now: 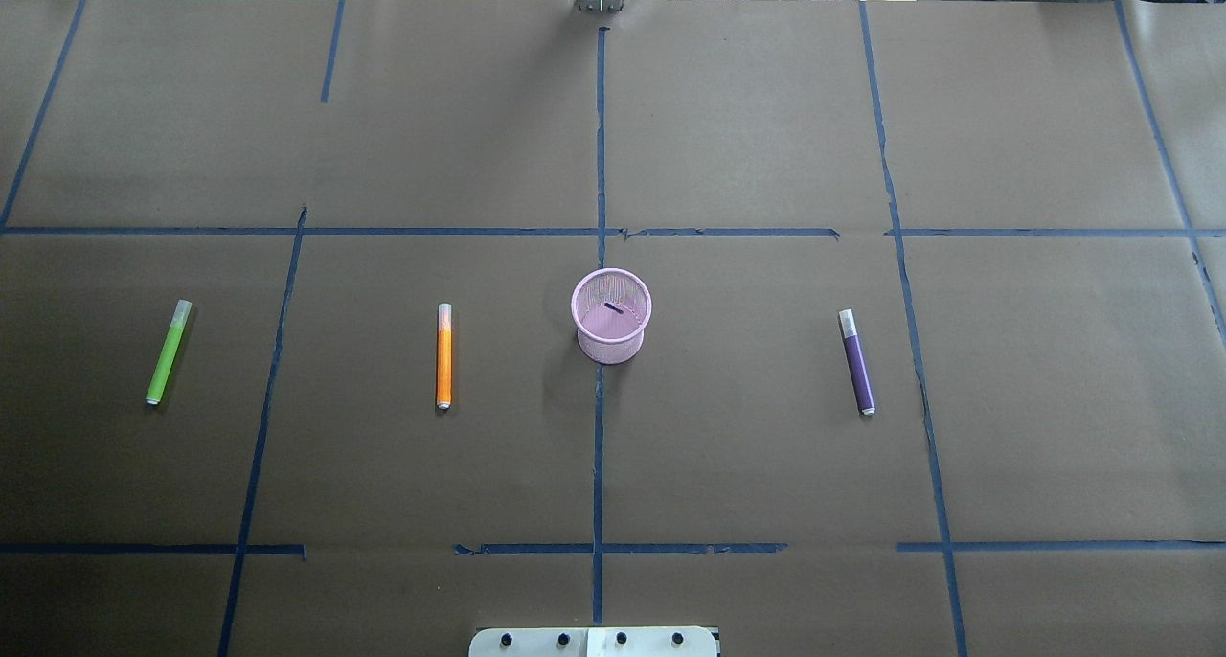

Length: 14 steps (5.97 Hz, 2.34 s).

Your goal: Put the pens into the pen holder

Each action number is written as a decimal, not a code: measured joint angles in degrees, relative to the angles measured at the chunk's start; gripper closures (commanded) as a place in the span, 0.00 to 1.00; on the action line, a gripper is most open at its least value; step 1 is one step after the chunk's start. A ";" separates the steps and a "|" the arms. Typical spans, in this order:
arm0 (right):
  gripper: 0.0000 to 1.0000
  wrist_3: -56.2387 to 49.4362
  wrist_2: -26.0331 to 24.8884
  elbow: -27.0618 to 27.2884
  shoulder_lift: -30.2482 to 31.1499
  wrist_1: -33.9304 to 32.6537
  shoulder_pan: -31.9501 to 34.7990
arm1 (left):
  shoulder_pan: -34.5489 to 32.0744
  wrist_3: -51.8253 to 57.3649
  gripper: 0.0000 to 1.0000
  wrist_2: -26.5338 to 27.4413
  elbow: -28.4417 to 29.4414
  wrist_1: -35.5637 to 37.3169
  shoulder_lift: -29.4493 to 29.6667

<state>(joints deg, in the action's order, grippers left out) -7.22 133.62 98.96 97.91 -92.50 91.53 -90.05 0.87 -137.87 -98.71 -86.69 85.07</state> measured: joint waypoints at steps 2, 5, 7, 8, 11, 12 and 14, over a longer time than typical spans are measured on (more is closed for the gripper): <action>0.00 0.22 0.11 1.18 1.98 0.28 0.04 | 0.02 -0.33 0.00 2.73 -2.64 0.38 -1.43; 0.00 0.08 0.47 1.45 2.40 3.28 -0.39 | 0.14 -0.49 0.00 3.05 -5.53 -0.16 -4.38; 0.00 0.30 0.57 1.03 2.69 4.77 -0.68 | 0.71 -0.57 0.00 2.74 -6.65 -0.39 -5.68; 0.00 0.27 0.44 0.70 2.74 4.93 -1.01 | 1.22 -0.59 0.00 2.18 -7.11 -0.40 -5.88; 0.00 0.13 0.33 0.00 2.77 5.11 -1.36 | 10.03 -4.60 0.00 1.51 -7.29 -1.19 -4.49; 0.00 0.11 0.33 -0.18 2.77 5.13 -1.40 | 14.82 -9.13 0.00 1.53 -7.20 -1.99 -2.06; 0.00 0.11 0.35 -0.67 2.79 5.14 -1.70 | 24.61 -15.96 0.00 1.67 -5.37 -2.70 3.69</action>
<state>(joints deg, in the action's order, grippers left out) -7.12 133.97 98.29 100.70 -87.36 89.84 -65.44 -15.10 -136.20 -104.08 -89.39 88.76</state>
